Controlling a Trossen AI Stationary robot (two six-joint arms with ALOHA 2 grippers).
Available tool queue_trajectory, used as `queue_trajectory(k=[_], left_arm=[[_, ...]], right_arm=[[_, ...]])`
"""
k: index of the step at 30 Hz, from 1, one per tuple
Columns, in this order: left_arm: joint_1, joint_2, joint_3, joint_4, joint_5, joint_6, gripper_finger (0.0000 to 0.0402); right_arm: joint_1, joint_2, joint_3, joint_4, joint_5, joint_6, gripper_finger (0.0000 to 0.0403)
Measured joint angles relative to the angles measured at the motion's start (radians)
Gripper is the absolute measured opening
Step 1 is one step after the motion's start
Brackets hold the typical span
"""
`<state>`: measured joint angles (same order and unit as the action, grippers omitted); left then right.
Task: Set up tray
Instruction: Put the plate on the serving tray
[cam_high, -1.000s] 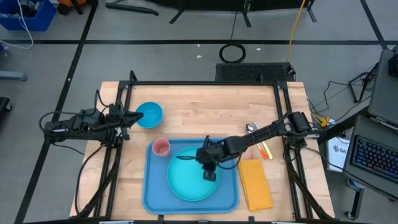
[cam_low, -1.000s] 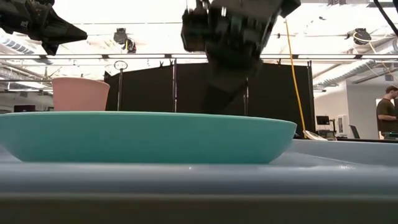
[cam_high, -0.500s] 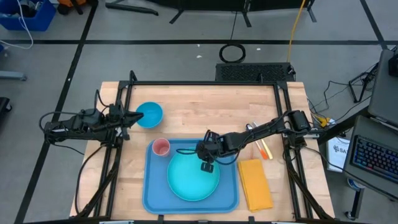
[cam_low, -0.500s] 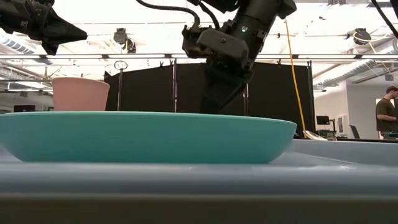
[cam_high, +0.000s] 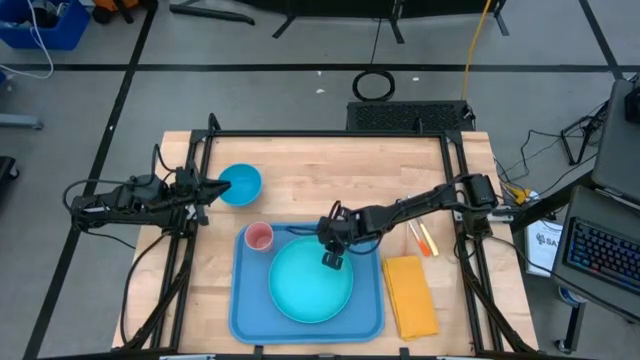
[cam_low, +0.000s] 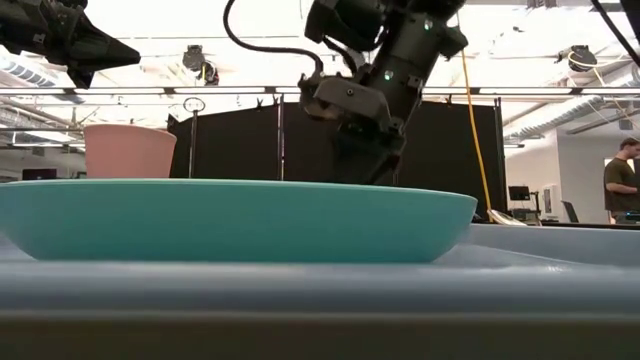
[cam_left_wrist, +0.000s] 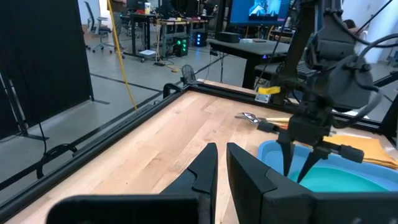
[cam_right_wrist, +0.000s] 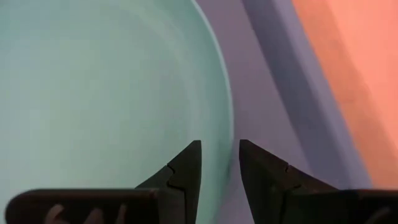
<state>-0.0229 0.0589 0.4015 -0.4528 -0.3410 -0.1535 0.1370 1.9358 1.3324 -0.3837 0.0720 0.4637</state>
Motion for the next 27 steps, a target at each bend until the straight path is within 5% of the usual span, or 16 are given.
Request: queue_trajectory(k=[10, 27], left_arm=[[0.000, 0.000, 0.000, 0.000, 0.000, 0.000, 0.0035], [0.000, 0.000, 0.000, 0.000, 0.000, 0.000, 0.0035]], right_arm=[[-0.005, 0.000, -0.024, 0.081, -0.098, 0.009, 0.0100], [0.006, -0.010, -0.025, 0.125, -0.121, -0.037, 0.0100]])
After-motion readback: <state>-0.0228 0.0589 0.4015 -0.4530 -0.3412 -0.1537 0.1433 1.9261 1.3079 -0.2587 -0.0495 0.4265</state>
